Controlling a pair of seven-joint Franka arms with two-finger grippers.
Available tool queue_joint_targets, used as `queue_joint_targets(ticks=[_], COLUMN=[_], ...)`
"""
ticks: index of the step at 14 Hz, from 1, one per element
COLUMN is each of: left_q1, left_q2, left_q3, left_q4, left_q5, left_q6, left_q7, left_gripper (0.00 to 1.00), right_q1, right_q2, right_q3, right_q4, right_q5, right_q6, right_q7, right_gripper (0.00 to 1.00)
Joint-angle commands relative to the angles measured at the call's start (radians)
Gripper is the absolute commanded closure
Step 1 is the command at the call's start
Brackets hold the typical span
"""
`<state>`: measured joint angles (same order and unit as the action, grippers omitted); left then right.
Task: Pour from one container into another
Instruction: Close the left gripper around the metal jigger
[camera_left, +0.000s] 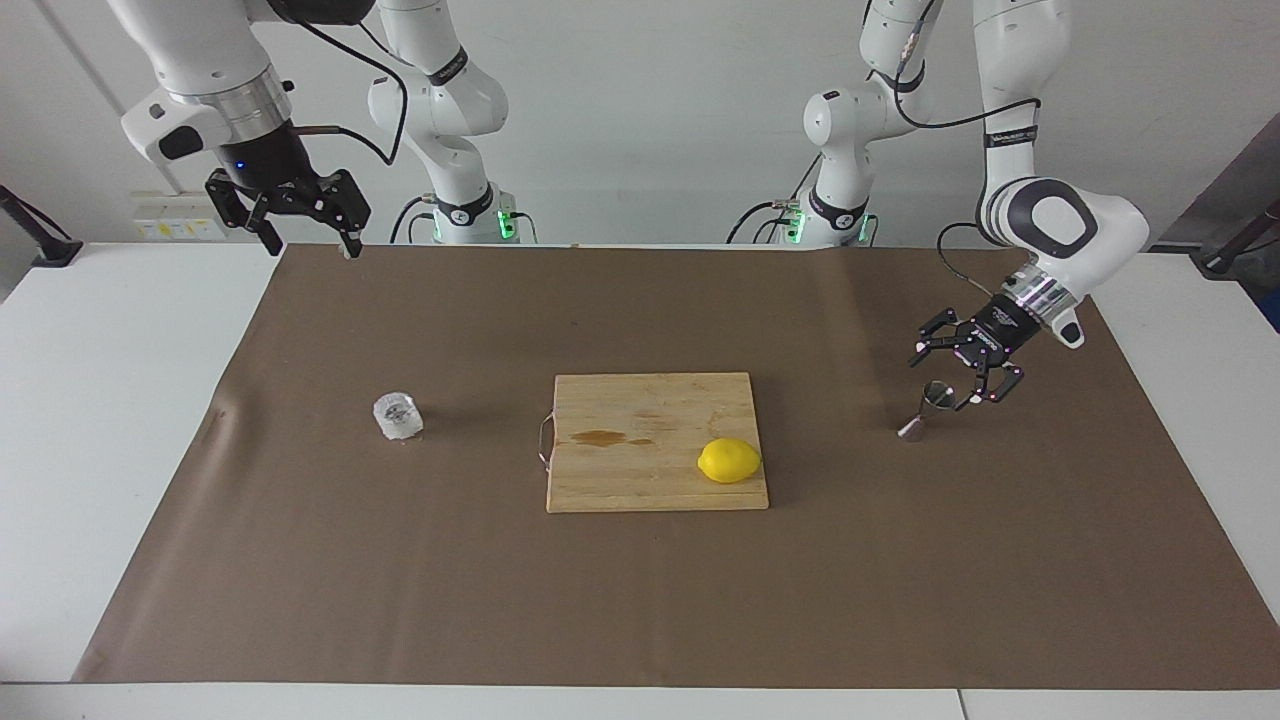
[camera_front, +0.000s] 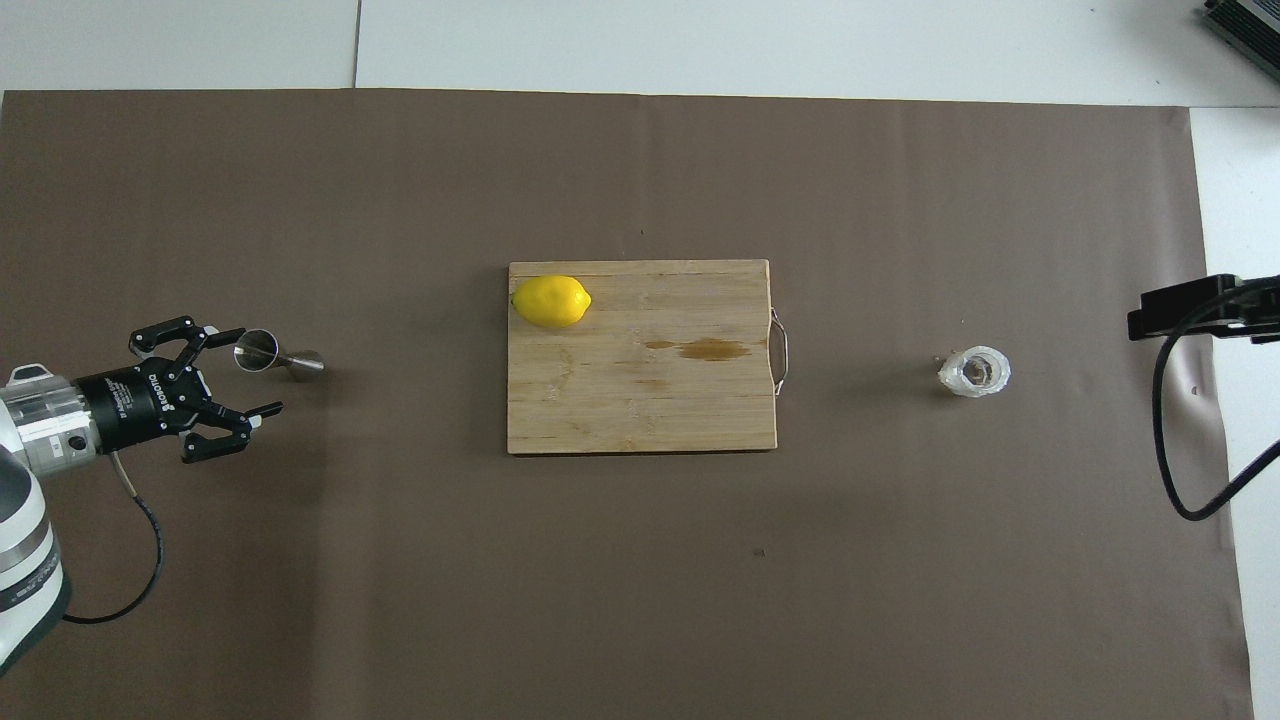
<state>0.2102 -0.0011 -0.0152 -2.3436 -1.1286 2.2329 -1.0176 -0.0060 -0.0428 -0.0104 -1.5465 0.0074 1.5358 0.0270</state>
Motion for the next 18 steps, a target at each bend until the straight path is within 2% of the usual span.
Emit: queue_joint_targets(ticks=[1,6,12,18], left_q1=[-0.023,-0.023,-0.025,-0.025], left_q2=[-0.031,-0.028,-0.027,-0.022], left_q3=[0.006,0.006,0.006,0.006], left_q4=[-0.036,-0.036,-0.036,-0.025], left_q5=[-0.027,-0.027,-0.027,-0.027], left_q6=[0.037,0.046,0.056,0.057], left_q7=[-0.012,-0.013,-0.016,-0.032], left_gripper=[0.00,0.00,0.19,0.21], right_q1=[-0.012,-0.011,-0.012,-0.011], right_q2=[0.001,0.001,0.000,0.000], right_q3=[0.003,0.004,0.003,0.003], right_q4=[0.000,0.000,0.002,0.000], right_q5=[0.020,0.019,0.019,0.019], right_q6=[0.003,0.003,0.003,0.009], right_q7=[-0.029,-0.030,-0.067,-0.067], right_gripper=[0.00,0.00,0.00,0.00])
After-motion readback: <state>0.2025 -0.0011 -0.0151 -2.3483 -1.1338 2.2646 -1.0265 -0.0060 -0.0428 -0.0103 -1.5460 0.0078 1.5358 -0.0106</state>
